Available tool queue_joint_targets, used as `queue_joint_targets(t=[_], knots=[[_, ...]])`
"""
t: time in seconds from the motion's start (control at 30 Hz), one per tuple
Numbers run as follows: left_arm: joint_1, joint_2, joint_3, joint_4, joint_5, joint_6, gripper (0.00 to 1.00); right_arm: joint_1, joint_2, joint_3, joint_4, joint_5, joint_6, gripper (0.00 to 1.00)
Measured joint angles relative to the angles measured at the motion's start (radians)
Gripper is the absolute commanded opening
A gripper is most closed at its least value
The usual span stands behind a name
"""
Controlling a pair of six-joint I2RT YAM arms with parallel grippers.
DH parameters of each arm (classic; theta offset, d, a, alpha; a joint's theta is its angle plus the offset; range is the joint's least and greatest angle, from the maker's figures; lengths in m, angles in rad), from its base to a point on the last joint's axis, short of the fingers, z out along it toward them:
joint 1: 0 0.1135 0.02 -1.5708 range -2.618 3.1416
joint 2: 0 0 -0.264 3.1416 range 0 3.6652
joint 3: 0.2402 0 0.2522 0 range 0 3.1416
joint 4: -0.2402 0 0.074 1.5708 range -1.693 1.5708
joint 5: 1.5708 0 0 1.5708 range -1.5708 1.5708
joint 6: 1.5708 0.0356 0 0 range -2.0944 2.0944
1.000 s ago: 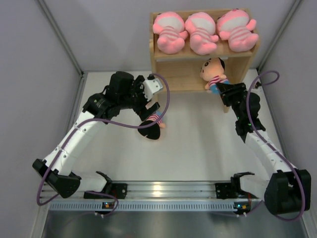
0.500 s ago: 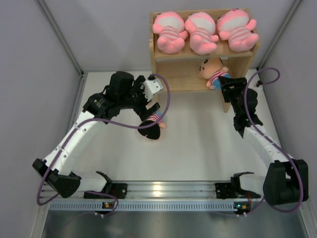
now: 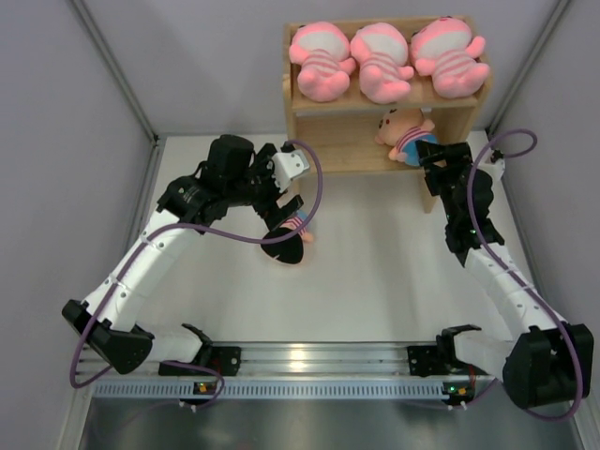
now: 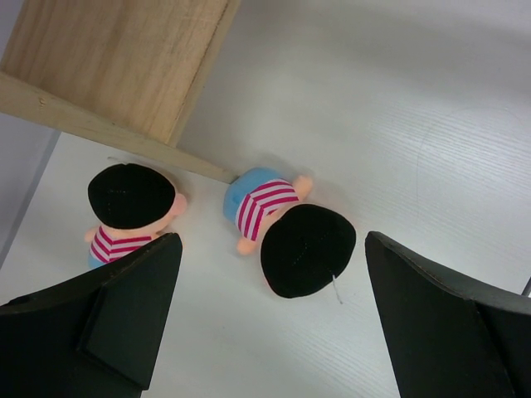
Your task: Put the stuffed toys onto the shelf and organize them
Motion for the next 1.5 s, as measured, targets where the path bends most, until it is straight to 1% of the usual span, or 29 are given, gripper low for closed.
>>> queue_joint_targets(t=[0.17,0.23,0.3,0.33,0.4,0.57,0.7,0.77,0.8,0.93,1.0,1.1,1.13,1.2,1.23,1.3,1.4,1.5], knots=[[0.000,0.000,-0.005,0.001,0.018,0.000,0.97,0.000,-0.048,0.000,-0.029,0.005,-0.034,0.81],[0.000,0.000,-0.014,0.002,0.026,-0.001,0.95,0.000,-0.050,0.000,-0.045,0.005,-0.048,0.80],[0.000,-0.001,-0.037,0.003,0.032,0.001,0.94,0.000,-0.051,-0.001,-0.062,0.005,-0.058,0.75],[0.000,-0.001,-0.053,0.003,0.032,0.005,0.93,0.000,-0.053,-0.005,-0.066,0.004,-0.061,0.70],[0.000,-0.003,-0.109,0.010,0.019,0.024,0.93,0.000,-0.058,-0.013,-0.067,0.002,-0.068,0.69],[0.000,0.018,-0.249,0.000,-0.049,0.082,0.89,0.000,-0.047,-0.011,-0.065,-0.016,-0.089,0.70],[0.000,0.103,-0.290,0.000,-0.106,0.111,0.88,0.000,-0.023,-0.001,-0.071,-0.031,-0.109,0.73],[0.000,0.144,-0.314,0.012,-0.127,0.135,0.89,0.000,-0.028,-0.001,-0.076,-0.032,-0.125,0.74],[0.000,0.159,-0.331,0.014,-0.138,0.151,0.99,0.000,-0.034,-0.001,-0.080,-0.033,-0.136,0.74],[-0.003,0.172,-0.415,0.024,-0.182,0.234,0.99,0.000,-0.076,0.001,-0.100,-0.055,-0.198,0.76],[-0.015,0.172,-0.433,0.028,-0.204,0.269,0.98,0.000,-0.092,0.004,-0.109,-0.070,-0.230,0.76],[-0.056,0.171,-0.478,0.082,-0.232,0.323,0.87,0.000,-0.103,0.012,-0.126,-0.090,-0.271,0.76],[-0.067,0.172,-0.495,0.101,-0.246,0.338,0.77,0.000,-0.103,0.015,-0.131,-0.098,-0.283,0.76],[-0.085,0.181,-0.523,0.134,-0.280,0.362,0.65,0.000,-0.105,0.015,-0.143,-0.122,-0.303,0.76],[-0.089,0.197,-0.530,0.151,-0.300,0.372,0.48,0.000,-0.107,0.015,-0.152,-0.137,-0.311,0.77],[-0.091,0.229,-0.533,0.172,-0.328,0.382,0.33,0.000,-0.114,0.015,-0.171,-0.164,-0.327,0.77],[-0.087,0.244,-0.539,0.192,-0.326,0.386,0.00,0.000,-0.137,0.016,-0.206,-0.197,-0.360,0.77],[-0.086,0.218,-0.541,0.196,-0.266,0.387,0.00,0.000,-0.171,0.018,-0.250,-0.213,-0.406,0.77]])
